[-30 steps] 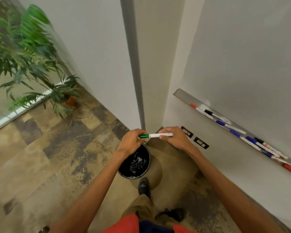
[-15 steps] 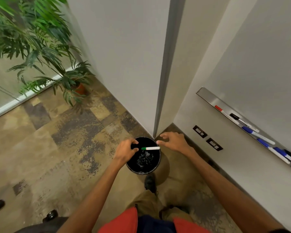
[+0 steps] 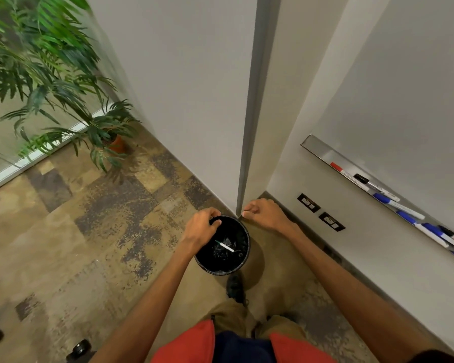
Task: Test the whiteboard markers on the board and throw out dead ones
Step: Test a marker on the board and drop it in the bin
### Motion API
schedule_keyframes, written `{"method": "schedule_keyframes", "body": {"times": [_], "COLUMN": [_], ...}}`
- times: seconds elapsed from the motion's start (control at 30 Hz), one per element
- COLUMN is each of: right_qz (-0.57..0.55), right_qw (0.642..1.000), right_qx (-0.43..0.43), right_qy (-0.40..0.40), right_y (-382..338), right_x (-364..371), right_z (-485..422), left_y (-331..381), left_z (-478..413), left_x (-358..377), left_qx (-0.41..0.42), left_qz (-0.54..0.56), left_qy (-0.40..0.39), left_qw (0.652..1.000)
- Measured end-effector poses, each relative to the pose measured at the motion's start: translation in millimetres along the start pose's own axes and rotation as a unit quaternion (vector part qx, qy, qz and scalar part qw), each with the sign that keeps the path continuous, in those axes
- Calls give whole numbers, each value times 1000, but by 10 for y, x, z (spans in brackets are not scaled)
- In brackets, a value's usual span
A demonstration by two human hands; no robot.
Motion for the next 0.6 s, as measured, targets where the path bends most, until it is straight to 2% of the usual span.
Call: {"method": "schedule_keyframes", "body": {"times": [0.6], "right_qz": [-92], "right_qw": [972], "right_qx": [78], "right_qy": [200], "right_y": [1113], "right_x": [-1366], "right_z": [204], "left_y": [1733], "left_z": [-923], "left_x": [506], "left_qx": [142], "left_qz": [2], "left_qy": [-45], "left_qw": [989]}}
Point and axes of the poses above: each hand's wrist, its own z-axis away from the middle knuckle, its own x-axis out of the palm, y = z × x, the point moved 1 cm from there along -z, towards the middle knuckle
